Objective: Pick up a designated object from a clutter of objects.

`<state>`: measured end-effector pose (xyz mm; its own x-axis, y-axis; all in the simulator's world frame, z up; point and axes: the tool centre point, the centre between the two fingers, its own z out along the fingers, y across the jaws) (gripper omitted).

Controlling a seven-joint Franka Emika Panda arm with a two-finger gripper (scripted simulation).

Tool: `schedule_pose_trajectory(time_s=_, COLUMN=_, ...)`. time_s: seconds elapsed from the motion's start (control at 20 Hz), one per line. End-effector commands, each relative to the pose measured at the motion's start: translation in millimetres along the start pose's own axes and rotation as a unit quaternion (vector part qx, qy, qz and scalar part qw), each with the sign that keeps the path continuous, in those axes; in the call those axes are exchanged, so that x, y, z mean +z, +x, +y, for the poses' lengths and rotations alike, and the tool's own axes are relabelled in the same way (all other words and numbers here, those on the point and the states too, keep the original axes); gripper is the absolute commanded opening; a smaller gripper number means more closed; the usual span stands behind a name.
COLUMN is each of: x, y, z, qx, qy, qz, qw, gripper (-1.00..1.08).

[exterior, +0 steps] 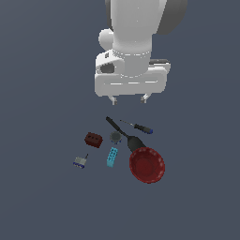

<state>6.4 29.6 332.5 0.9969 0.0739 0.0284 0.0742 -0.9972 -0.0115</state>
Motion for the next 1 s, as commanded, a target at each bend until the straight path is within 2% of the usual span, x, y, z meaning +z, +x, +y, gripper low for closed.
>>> schedule_pose_trajectory(time_s=0.0, x=0, y=0, z=0, qx=0.000, qy=0.000, qz=0.000, qw=1.0000, gripper=1.00)
schedule_pose_trajectory(time_s=0.5, x=15, y=2, z=13, qx=-0.030, qy=-0.006, qz=-0.002, qw=0.9995, gripper=1.00)
schedule_pose_trajectory(time_s=0.95, x=50, y=5, z=42, qx=-0.103, qy=-0.018, qz=-0.009, qw=0.9945, gripper=1.00)
